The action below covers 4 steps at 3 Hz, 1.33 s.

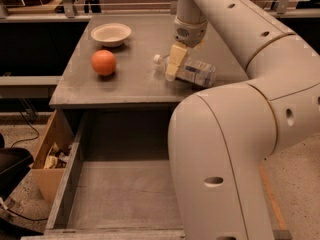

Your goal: Place blue plastic bottle upright

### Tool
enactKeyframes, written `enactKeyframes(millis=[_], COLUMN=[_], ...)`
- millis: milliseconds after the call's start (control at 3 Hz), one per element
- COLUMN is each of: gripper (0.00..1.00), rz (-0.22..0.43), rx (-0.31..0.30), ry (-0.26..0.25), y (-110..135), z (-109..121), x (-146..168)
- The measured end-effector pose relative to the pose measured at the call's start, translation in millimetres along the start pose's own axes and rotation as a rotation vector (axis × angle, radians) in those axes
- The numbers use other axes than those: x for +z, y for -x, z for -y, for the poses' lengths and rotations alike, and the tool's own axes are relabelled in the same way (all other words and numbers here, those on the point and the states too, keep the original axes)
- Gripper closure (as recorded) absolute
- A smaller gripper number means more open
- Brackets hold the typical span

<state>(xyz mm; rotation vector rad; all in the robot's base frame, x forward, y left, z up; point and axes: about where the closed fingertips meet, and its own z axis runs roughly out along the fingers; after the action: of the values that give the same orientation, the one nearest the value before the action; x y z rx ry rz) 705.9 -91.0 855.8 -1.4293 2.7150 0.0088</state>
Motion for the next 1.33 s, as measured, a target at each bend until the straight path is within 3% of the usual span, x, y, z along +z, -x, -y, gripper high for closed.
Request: enactKeyframes(millis=[333,1333], gripper=[0.25,0.95], rz=[-0.042,0.025], rx=[0.024,0.02], ry=[0.01,-0.035], y=[-10,11], z=[-6,8], x=[8,18])
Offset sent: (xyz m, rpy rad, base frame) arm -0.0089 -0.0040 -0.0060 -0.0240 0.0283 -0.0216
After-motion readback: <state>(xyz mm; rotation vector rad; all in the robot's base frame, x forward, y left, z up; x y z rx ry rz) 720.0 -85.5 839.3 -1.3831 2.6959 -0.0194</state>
